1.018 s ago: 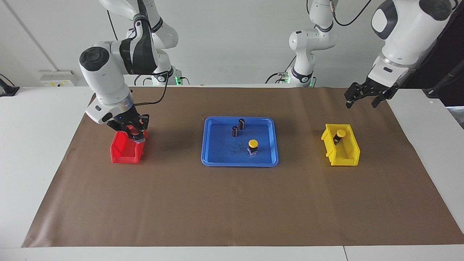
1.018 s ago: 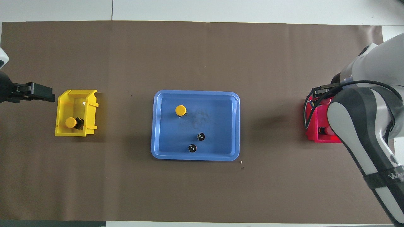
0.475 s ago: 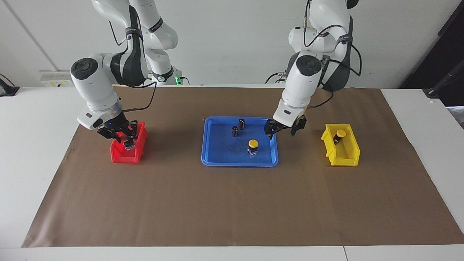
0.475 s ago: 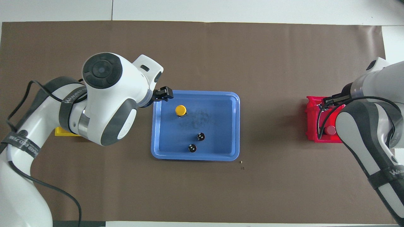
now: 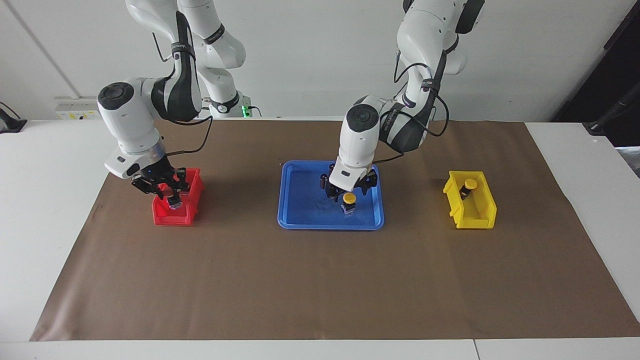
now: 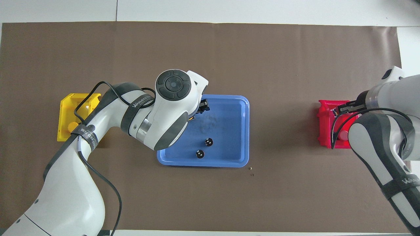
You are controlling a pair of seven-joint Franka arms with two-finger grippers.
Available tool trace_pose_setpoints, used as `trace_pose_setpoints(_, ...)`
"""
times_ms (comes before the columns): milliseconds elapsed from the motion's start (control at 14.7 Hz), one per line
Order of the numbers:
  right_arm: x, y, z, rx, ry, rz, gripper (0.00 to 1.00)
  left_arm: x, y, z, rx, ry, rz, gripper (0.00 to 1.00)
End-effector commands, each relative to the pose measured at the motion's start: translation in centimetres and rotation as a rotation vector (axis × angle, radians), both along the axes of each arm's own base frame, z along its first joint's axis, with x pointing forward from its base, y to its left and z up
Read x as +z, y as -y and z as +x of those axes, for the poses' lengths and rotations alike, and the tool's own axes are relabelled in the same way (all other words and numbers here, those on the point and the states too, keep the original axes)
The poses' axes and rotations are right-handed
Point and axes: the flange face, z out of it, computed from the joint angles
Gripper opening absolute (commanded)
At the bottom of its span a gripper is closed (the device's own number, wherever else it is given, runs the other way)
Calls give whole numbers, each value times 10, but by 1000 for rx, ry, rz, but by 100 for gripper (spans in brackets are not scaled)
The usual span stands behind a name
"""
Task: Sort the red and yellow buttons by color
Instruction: 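Grasp the last yellow button in the tray with the left gripper, then place the yellow button in the yellow bin while the right gripper withdraws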
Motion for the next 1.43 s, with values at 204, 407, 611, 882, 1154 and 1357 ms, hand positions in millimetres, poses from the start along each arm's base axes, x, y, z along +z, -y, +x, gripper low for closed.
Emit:
trace_pose_setpoints(204, -22, 9, -17, -2, 23, 6, 18, -10, -4, -3, 49, -3, 34, 54)
trace_pose_setpoints(407, -34, 11, -24, -4, 30, 6, 18, -15, -5, -8, 45, -5, 35, 31)
trace_pose_setpoints(611, -41, 10, -30, -3, 24, 6, 18, -12, -7, -2, 59, -7, 21, 1)
trace_pose_setpoints(882, -44, 11, -31, 0, 35, 6, 19, 40, -29, 22, 95, -27, 41, 1)
trace_pose_setpoints(1154, -41, 12, -29, 9, 31, 5, 51, 109, -153, 58, -16, -72, 53, 1)
trace_pose_setpoints(1357, -20, 13, -15, 28, -20, 5, 59, 120, -255, 88, -142, -111, 35, 1)
